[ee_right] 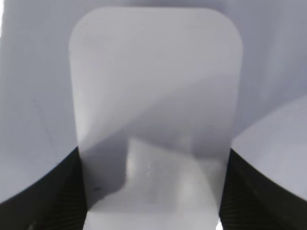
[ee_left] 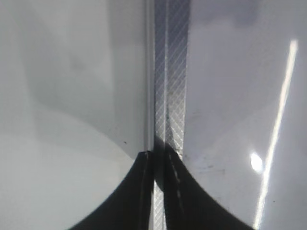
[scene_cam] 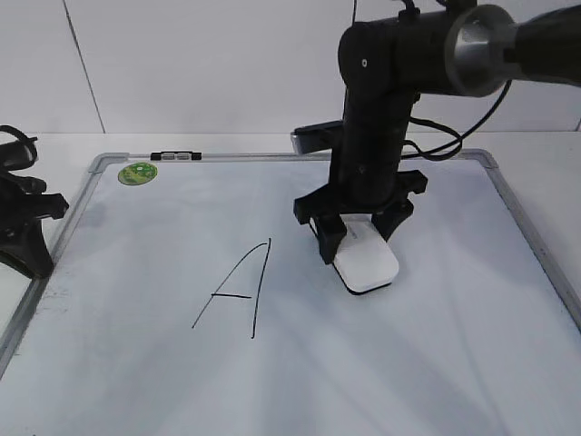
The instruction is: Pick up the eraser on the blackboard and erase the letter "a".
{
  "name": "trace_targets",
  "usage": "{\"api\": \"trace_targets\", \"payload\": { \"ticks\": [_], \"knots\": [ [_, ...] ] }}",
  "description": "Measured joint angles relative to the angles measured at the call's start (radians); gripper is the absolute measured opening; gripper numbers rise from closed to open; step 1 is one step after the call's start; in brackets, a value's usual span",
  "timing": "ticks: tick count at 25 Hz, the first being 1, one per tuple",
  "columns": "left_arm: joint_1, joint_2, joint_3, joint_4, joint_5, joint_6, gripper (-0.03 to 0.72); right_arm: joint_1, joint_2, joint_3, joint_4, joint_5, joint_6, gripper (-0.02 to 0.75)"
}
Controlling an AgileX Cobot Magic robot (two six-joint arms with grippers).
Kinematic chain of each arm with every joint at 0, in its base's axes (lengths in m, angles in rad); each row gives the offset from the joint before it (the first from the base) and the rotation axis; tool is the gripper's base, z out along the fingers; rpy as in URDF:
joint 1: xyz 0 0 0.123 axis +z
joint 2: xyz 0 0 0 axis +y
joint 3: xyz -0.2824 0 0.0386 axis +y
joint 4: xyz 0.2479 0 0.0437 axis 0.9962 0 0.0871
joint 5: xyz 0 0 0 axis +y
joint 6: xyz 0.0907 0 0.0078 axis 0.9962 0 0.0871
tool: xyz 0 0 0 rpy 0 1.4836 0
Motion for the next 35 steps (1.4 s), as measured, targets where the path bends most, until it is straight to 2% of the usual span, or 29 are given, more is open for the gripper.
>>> {"api": "trace_targets", "payload": {
  "ticks": [6,15,19,28,35],
  "knots": [
    [0.000,0.000,0.000,0.000,-0.002,0.000,0.033,0.008,-0.122,-0.018,0.001,-0.001,0.002,0.538],
    [0.000,0.000,0.000,0.000,-0.002,0.000,0.033,0.008,-0.285,-0.008,-0.126,0.004,0.086,0.538],
    [0.000,0.000,0.000,0.000,-0.002,0.000,0.033,0.008,-0.378,0.061,-0.143,0.000,0.098,0.538],
    [0.000,0.000,0.000,-0.002,-0.002,0.000,0.033,-0.002,-0.620,0.295,-0.268,-0.056,0.197,0.538],
    [0.000,0.000,0.000,-0.004,-0.002,0.000,0.033,-0.081,-0.771,0.468,-0.285,-0.081,0.228,0.538]
  ]
}}
